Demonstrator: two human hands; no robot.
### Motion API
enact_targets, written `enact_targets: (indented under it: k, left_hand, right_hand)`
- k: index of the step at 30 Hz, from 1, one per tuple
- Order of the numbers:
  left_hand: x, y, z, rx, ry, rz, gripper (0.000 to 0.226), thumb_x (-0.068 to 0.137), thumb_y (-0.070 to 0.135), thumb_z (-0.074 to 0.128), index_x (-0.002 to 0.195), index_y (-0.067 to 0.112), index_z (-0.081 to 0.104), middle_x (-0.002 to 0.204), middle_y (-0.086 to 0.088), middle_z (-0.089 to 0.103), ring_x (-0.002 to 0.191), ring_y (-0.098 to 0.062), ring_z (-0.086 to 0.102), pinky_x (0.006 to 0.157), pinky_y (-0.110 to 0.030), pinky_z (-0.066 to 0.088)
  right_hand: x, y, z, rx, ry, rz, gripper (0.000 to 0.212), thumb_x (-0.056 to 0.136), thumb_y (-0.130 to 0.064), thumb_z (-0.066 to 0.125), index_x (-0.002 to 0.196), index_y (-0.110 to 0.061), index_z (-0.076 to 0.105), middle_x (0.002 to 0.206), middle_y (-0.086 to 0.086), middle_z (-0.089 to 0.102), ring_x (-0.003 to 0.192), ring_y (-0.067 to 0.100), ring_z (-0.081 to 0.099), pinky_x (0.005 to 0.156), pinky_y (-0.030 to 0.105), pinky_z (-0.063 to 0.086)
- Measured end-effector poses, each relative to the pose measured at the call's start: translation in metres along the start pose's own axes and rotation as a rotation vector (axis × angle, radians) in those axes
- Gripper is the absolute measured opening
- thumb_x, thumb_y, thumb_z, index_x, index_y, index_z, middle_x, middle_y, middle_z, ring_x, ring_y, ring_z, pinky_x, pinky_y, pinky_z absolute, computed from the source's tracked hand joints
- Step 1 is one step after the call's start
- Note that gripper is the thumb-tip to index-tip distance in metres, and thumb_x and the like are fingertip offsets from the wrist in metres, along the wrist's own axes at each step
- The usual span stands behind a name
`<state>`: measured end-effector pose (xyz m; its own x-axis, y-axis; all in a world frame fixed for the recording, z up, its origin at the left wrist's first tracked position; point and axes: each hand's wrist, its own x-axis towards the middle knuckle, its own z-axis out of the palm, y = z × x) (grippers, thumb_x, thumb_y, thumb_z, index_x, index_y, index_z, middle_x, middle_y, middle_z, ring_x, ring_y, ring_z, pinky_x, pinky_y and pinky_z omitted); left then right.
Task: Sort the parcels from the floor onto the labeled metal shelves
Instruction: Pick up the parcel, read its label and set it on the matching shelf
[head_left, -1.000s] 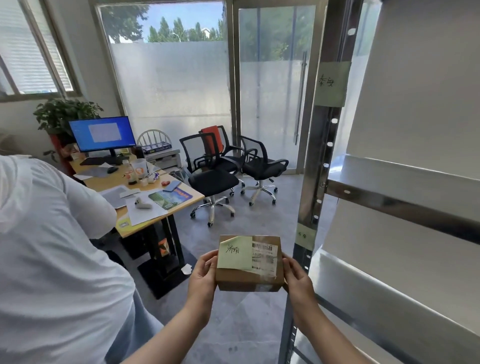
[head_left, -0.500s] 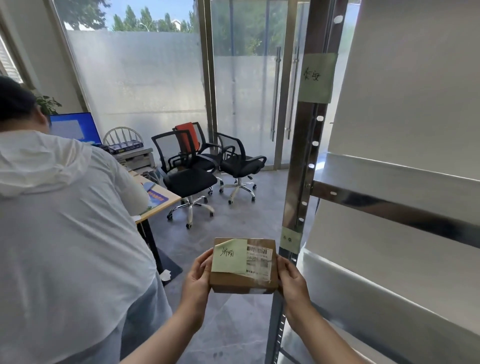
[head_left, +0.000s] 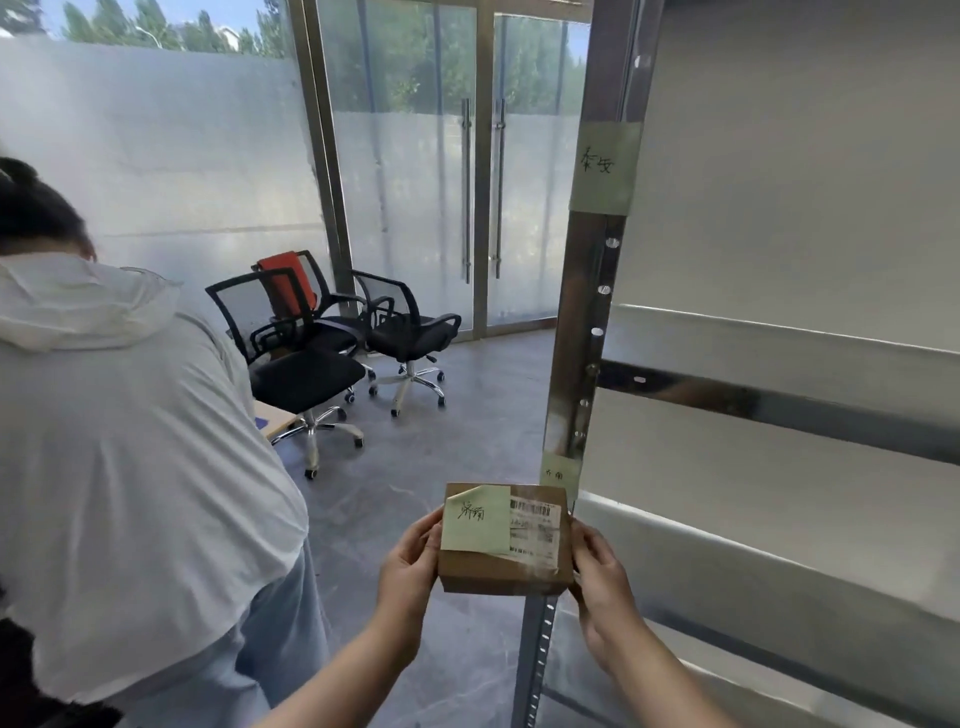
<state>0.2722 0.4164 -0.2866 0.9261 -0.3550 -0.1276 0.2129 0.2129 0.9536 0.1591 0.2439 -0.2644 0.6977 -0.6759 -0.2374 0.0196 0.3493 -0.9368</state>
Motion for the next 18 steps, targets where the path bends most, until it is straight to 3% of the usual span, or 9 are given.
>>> enact_targets:
  k: [6, 8, 12, 18]
  left_hand:
    - [0.007, -0.015, 0.012, 0.005, -0.112, -0.057, 0.021, 0.098, 0.020, 0.060, 0.114, 0.025, 0.073, 0.113, -0.006, 0.077, 0.113, -0.027, 0.068, 0.096, -0.043, 0.053]
    - [0.009, -0.020, 0.017, 0.016, -0.155, -0.073, 0.021, 0.100, 0.020, 0.058, 0.115, 0.025, 0.072, 0.114, -0.006, 0.077, 0.111, -0.026, 0.069, 0.091, -0.040, 0.053]
    - [0.014, -0.027, 0.028, 0.035, -0.247, -0.088, 0.024, 0.101, 0.020, 0.056, 0.121, 0.021, 0.069, 0.115, -0.006, 0.076, 0.113, -0.028, 0.068, 0.100, -0.048, 0.054]
    - [0.026, -0.034, 0.044, 0.051, -0.326, -0.121, 0.026, 0.102, 0.021, 0.053, 0.124, 0.019, 0.067, 0.117, -0.007, 0.075, 0.113, -0.030, 0.068, 0.084, -0.037, 0.058]
  right_hand:
    - [-0.012, 0.004, -0.011, 0.030, 0.125, -0.002, 0.027, 0.100, -0.034, 0.049, 0.104, -0.012, 0.064, 0.098, 0.012, 0.074, 0.085, 0.025, 0.068, 0.060, 0.030, 0.051]
    - [-0.016, 0.004, -0.018, 0.026, 0.149, -0.010, 0.027, 0.100, -0.033, 0.049, 0.105, -0.012, 0.064, 0.098, 0.010, 0.074, 0.086, 0.024, 0.068, 0.063, 0.031, 0.051]
    - [-0.017, 0.005, -0.034, 0.032, 0.183, -0.007, 0.025, 0.101, -0.030, 0.047, 0.110, -0.013, 0.064, 0.101, 0.011, 0.075, 0.094, 0.024, 0.069, 0.070, 0.030, 0.051]
    - [-0.015, 0.011, -0.048, 0.107, 0.256, 0.011, 0.024, 0.102, -0.025, 0.047, 0.113, -0.014, 0.065, 0.104, 0.012, 0.074, 0.098, 0.026, 0.068, 0.076, 0.035, 0.052]
